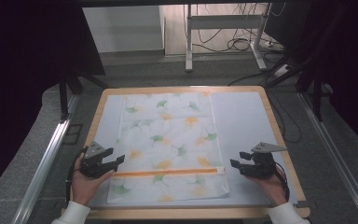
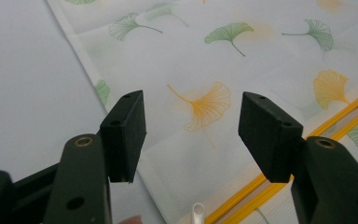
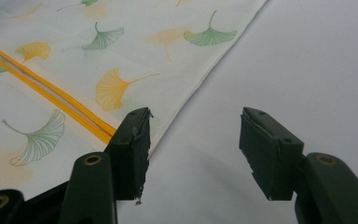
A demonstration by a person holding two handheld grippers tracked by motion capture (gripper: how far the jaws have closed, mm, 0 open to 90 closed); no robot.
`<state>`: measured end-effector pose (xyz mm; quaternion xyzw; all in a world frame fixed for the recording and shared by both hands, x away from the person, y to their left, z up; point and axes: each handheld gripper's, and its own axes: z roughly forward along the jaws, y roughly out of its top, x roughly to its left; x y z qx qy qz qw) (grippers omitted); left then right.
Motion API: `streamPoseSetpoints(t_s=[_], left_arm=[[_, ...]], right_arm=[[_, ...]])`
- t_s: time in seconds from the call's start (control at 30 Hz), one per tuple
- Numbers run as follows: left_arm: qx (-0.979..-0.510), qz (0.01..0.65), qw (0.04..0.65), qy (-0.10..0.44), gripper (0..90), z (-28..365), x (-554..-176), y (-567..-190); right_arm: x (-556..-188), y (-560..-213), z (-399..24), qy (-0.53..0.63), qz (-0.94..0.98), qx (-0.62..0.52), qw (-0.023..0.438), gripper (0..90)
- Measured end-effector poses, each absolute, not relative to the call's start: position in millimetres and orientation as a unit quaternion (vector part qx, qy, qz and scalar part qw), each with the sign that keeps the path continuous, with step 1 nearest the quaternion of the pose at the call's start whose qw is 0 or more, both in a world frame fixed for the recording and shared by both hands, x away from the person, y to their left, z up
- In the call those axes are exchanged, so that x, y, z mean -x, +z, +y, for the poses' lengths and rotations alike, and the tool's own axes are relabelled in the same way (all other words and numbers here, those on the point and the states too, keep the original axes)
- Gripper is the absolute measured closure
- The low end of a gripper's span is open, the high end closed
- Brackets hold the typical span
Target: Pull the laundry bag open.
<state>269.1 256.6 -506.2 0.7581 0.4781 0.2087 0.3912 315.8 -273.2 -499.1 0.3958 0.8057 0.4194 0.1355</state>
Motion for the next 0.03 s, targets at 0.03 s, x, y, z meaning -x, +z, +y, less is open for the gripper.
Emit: streamPoseSetpoints(t_s=[0.03], left_arm=[[-0.758, 0.478, 0.391, 0.209, 40.7, 256.6, -269.1, -506.2]], right_arm=[[-315.2, -499.1, -273.6, 0.42, 0.806, -0.395, 0.135, 42.5]])
